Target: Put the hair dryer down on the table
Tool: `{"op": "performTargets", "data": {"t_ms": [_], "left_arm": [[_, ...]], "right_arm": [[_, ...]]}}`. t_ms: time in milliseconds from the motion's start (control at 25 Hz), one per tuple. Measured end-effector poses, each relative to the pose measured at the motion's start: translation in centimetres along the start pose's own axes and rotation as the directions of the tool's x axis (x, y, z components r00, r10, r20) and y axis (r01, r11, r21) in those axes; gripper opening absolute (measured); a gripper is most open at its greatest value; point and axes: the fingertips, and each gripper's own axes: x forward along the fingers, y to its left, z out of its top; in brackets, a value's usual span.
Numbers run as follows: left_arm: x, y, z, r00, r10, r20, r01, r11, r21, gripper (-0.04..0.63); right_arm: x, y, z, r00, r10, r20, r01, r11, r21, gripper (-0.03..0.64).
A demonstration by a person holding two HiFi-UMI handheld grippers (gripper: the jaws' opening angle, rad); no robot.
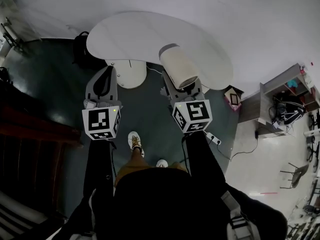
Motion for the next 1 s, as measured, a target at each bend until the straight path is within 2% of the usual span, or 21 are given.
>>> {"op": "performTargets", "data": {"t_ms": [400,520,640,1000], "left_arm": [[6.6,9.7,-1.2,1.000,-0.017,-0.008,0.017,1.000,-0.002,0.021],[7.6,11.7,-1.6,0.999,-0.047,-0.007,0.047,0.999,-0.006,0.021],[8.5,13.3,-2.4,0.997,-0.072,-0.007,0.072,0.997,-0.010,0.021],[10.1,15.2,-4.2,0.996,-0.083,-0.016,0.083,0.996,-0.033,0.021]], "right_arm": [[11.3,1.9,1.6,0.999,-0.025,0.020,0.025,1.000,0.013,0.215],[13.8,2.7,1.8,0.999,-0.039,0.022,0.039,0.999,0.011,0.215],[15.9,3.5,1.8,0.998,-0.049,0.024,0.049,0.999,0.006,0.215],[18.6,3.8,1.1,0.998,-0.060,0.000,0.060,0.998,-0.002,0.215]]}}
